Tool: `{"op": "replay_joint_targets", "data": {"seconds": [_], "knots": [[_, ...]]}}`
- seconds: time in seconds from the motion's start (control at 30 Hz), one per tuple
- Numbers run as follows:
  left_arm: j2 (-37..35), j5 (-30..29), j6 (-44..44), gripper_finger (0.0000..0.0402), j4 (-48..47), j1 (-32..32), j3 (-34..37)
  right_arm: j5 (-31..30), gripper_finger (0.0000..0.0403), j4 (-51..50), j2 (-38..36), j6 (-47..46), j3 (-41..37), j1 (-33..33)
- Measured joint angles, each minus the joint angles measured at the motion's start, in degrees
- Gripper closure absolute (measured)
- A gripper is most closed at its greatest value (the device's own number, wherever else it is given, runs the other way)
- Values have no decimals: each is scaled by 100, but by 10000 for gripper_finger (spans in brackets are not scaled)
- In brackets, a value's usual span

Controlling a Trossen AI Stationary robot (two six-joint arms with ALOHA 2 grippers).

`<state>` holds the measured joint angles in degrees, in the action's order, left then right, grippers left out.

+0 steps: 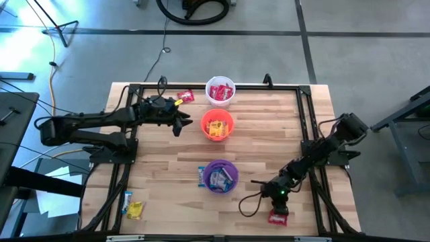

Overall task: Sort candy
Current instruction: Put the red candy into the white bucket

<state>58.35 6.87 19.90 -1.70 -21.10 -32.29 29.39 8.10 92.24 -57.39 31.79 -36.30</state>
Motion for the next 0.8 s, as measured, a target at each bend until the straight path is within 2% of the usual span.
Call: {"op": "replay_joint_targets", "data": {"seconds": [0.2, 0.3, 0.4, 0.57, 0.67, 0.8], "knots": [[-238, 1, -98, 248, -66, -101, 0, -171, 392, -132, -720, -485, 0, 436], [-366, 0, -91, 248, -64, -243, 0, -724, 400, -452, -1307, -560, 2, 830], [-476, 0, -94, 248, -57, -386, 0, -1505, 399, -1192, -1960, -506, 29, 1405], [-579, 54, -96, 248, -67, -585, -2, -2925, 401, -2389, -2806, 502, 544, 2795], [-590, 143, -97, 248, -49, -671, -2, -3241, 402, -2585, -2896, 1389, 952, 3899], [-588, 146, -98, 248, -42, -708, -2, -3228, 402, -2456, -2635, 2354, 1509, 5398]]}}
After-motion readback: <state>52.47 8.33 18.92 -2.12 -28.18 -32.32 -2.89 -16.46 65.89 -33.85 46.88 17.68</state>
